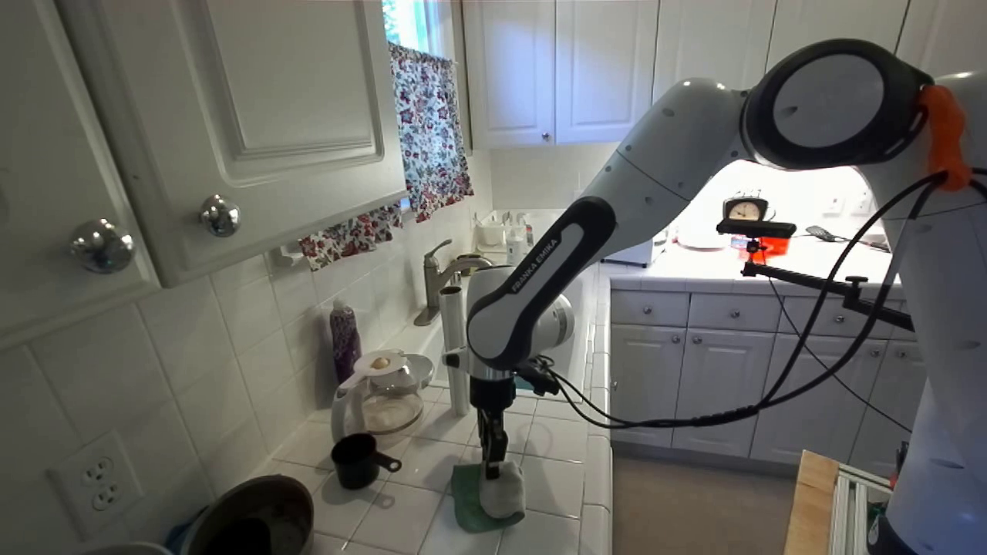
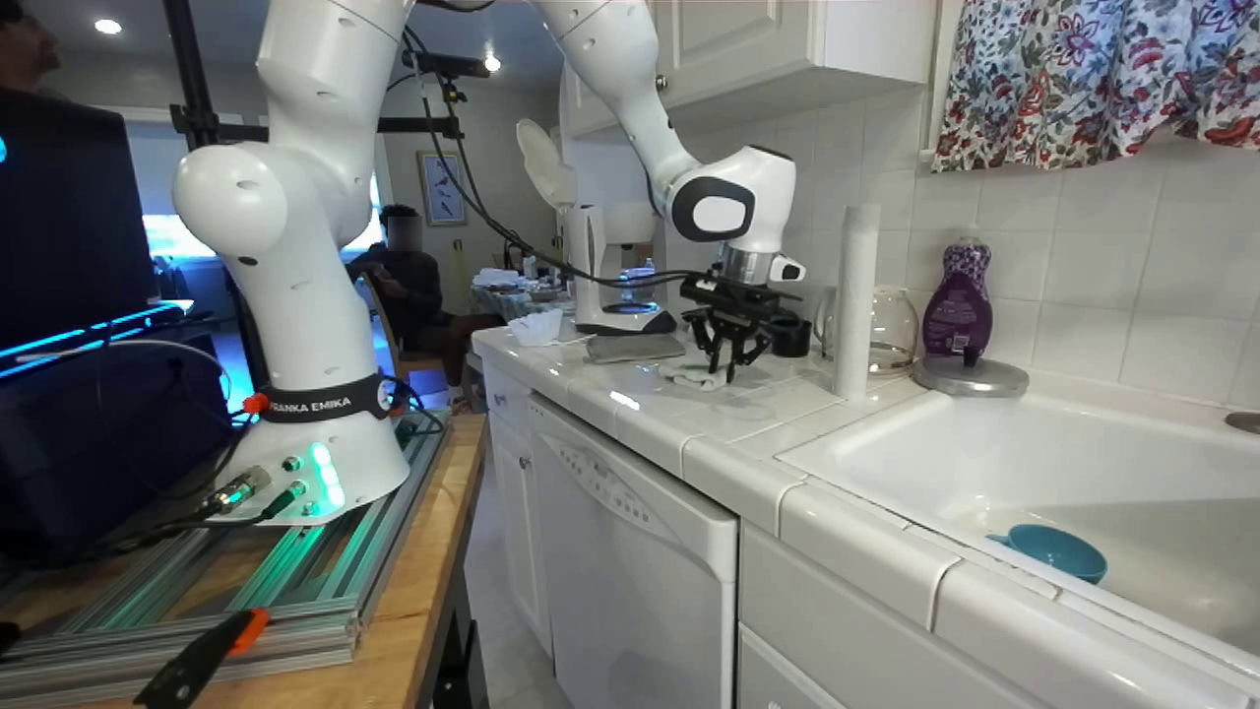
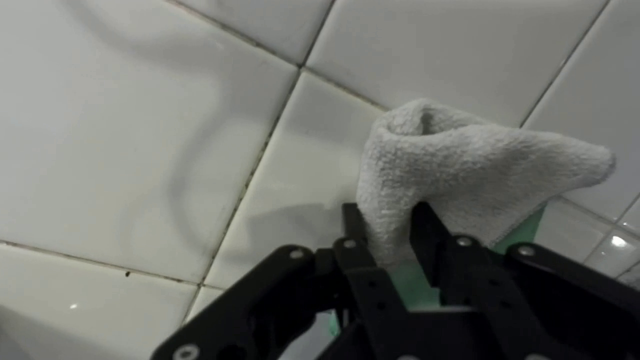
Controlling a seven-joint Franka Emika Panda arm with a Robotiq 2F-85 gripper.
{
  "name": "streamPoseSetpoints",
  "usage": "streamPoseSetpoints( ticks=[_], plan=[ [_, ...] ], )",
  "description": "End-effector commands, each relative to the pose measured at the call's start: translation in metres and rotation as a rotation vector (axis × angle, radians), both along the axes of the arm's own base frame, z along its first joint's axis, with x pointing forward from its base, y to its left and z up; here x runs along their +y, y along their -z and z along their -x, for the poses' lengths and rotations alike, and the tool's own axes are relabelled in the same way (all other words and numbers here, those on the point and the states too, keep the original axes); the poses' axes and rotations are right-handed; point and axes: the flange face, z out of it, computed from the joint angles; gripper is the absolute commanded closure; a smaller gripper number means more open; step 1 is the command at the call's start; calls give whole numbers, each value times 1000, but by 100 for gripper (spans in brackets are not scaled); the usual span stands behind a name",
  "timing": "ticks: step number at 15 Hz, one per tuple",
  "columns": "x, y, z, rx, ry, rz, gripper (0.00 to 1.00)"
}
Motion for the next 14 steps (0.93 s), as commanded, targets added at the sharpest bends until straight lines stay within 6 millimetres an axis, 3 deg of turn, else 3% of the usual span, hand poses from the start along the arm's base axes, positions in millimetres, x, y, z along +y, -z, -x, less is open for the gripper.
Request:
streamPoseSetpoints(
  ticks=[1,4,9,14],
  plan=[
    [-11,-1,-4,51,60,-25,99],
    [-33,-9,-5,34,160,25,100],
    [-59,-48,-16,-81,285,156,98],
    [-30,-55,-17,-116,236,236,98]
  ],
)
